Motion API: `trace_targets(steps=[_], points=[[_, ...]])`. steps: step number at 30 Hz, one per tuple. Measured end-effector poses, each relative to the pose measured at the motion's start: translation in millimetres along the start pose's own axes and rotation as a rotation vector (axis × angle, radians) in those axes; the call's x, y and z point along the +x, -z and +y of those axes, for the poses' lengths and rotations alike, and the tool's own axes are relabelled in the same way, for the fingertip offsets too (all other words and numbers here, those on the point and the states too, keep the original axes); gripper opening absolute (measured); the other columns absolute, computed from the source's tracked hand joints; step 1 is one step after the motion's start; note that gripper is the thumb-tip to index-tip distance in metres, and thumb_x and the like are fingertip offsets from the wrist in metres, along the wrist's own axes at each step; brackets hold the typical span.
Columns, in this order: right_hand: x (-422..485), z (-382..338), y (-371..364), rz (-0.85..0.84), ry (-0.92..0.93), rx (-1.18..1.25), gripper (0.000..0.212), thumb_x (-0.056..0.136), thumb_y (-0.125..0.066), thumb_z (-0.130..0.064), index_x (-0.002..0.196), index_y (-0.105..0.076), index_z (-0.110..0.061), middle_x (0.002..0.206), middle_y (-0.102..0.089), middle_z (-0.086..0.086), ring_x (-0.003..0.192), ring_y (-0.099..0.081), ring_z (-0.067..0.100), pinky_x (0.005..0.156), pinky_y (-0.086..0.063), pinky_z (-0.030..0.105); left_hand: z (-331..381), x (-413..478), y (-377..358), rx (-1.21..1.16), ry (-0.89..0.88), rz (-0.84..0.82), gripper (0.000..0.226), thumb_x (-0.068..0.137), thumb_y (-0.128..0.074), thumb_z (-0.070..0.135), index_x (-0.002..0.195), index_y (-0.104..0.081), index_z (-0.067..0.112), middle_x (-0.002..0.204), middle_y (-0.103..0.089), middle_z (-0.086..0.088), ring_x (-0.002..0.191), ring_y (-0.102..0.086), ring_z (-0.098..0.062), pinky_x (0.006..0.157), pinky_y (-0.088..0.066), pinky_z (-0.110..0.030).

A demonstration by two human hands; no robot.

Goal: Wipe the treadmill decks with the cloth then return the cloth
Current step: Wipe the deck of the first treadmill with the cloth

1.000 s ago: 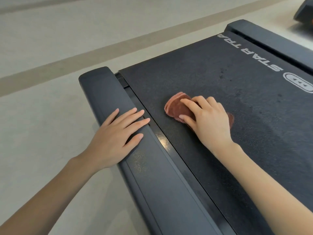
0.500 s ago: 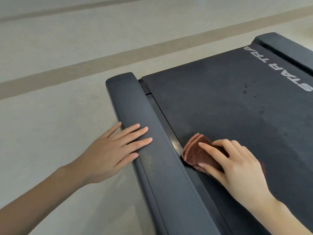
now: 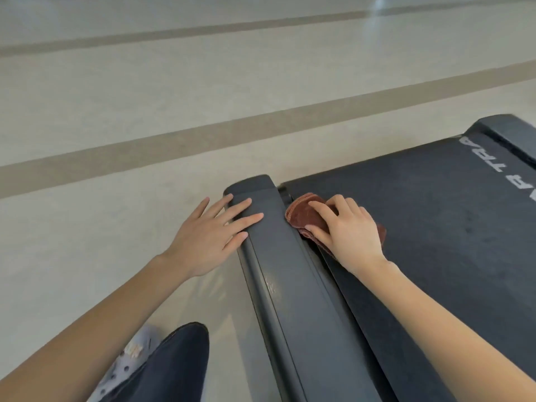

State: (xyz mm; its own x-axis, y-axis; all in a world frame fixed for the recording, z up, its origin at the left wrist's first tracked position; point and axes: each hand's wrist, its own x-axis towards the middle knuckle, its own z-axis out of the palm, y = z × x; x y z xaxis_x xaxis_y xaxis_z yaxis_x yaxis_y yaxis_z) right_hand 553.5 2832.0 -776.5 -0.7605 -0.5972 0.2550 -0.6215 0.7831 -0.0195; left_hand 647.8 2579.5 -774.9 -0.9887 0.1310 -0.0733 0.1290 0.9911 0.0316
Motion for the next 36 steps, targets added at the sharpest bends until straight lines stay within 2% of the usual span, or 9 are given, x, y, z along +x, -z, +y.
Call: trace_targets(steps=[3,5,7,10,15,17,24,31,36], points=[[33,0,5,-0.152,-0.011,-0.044,0.047,0.094,-0.047,-0.046,0.129,-0.053,-0.016,0.111,-0.056,0.011,0.093,-0.054,0.030,0.075,-0.046,0.039,-20,22,5,0.001,-0.033,-0.035,0.047,0.098,-0.017,0.048,0.144,-0.010,0.048,0.157,-0.009,0.015,0.144,-0.003,-0.012,0.117,-0.004,-0.041],[51,-4,17,-0.221,-0.056,-0.035,0.048,0.095,-0.042,-0.049,0.131,-0.050,-0.019,0.114,-0.055,0.008,0.096,-0.053,0.027,0.077,-0.045,0.036,-34,29,18,-0.011,-0.042,-0.053,0.049,0.098,-0.026,0.046,0.146,-0.019,0.040,0.156,-0.017,0.008,0.144,-0.010,-0.013,0.117,-0.005,-0.039],[66,-13,34,-0.240,-0.103,0.007,0.047,0.093,-0.044,-0.050,0.129,-0.052,-0.021,0.110,-0.056,0.005,0.094,-0.053,0.025,0.075,-0.045,0.034,-50,30,41,-0.021,-0.059,-0.037,0.049,0.094,-0.044,0.039,0.142,-0.037,0.029,0.148,-0.038,0.001,0.139,-0.029,-0.017,0.115,-0.016,-0.041],[85,-37,70,-0.259,-0.157,0.060,0.044,0.091,-0.049,-0.049,0.126,-0.056,-0.022,0.105,-0.058,0.003,0.092,-0.054,0.022,0.071,-0.047,0.033,-74,26,85,0.015,-0.100,0.023,0.045,0.079,-0.068,0.029,0.122,-0.062,0.019,0.125,-0.061,-0.006,0.122,-0.053,-0.025,0.104,-0.038,-0.048],[112,-79,155,-0.217,-0.213,0.136,0.038,0.082,-0.067,-0.040,0.111,-0.067,-0.016,0.089,-0.064,0.004,0.076,-0.061,0.025,0.057,-0.049,0.031,-100,17,180,-0.026,-0.160,0.031,0.045,0.085,-0.043,0.036,0.121,-0.063,0.019,0.126,-0.061,-0.005,0.121,-0.054,-0.024,0.101,-0.042,-0.044],[124,-89,196,-0.196,-0.243,0.143,0.037,0.079,-0.069,-0.040,0.109,-0.068,-0.016,0.086,-0.065,0.002,0.072,-0.061,0.024,0.054,-0.050,0.030,-109,16,227,-0.059,-0.180,0.033,0.046,0.086,-0.041,0.038,0.122,-0.062,0.019,0.127,-0.060,-0.005,0.121,-0.054,-0.024,0.101,-0.043,-0.044],[178,-116,362,-0.126,-0.317,0.141,0.044,0.085,-0.049,-0.050,0.110,-0.068,-0.019,0.089,-0.065,-0.001,0.076,-0.063,0.021,0.057,-0.049,0.027,-132,21,409,-0.099,-0.248,0.067,0.048,0.088,-0.043,0.043,0.126,-0.058,0.019,0.127,-0.059,-0.006,0.123,-0.051,-0.025,0.103,-0.037,-0.047],[241,-149,529,0.023,-0.329,0.138,0.040,0.087,-0.056,-0.048,0.109,-0.070,-0.017,0.091,-0.066,0.001,0.075,-0.062,0.021,0.059,-0.051,0.028,-150,28,600,-0.167,-0.333,0.090,0.048,0.090,-0.039,0.043,0.127,-0.057,0.019,0.128,-0.059,-0.005,0.124,-0.050,-0.024,0.103,-0.038,-0.048],[271,-164,613,0.115,-0.343,0.112,0.040,0.089,-0.052,-0.046,0.110,-0.070,-0.017,0.093,-0.067,0.001,0.077,-0.063,0.022,0.061,-0.051,0.028,-161,24,689,-0.172,-0.413,0.096,0.049,0.090,-0.036,0.044,0.128,-0.056,0.019,0.131,-0.057,-0.005,0.125,-0.050,-0.024,0.102,-0.039,-0.049]])
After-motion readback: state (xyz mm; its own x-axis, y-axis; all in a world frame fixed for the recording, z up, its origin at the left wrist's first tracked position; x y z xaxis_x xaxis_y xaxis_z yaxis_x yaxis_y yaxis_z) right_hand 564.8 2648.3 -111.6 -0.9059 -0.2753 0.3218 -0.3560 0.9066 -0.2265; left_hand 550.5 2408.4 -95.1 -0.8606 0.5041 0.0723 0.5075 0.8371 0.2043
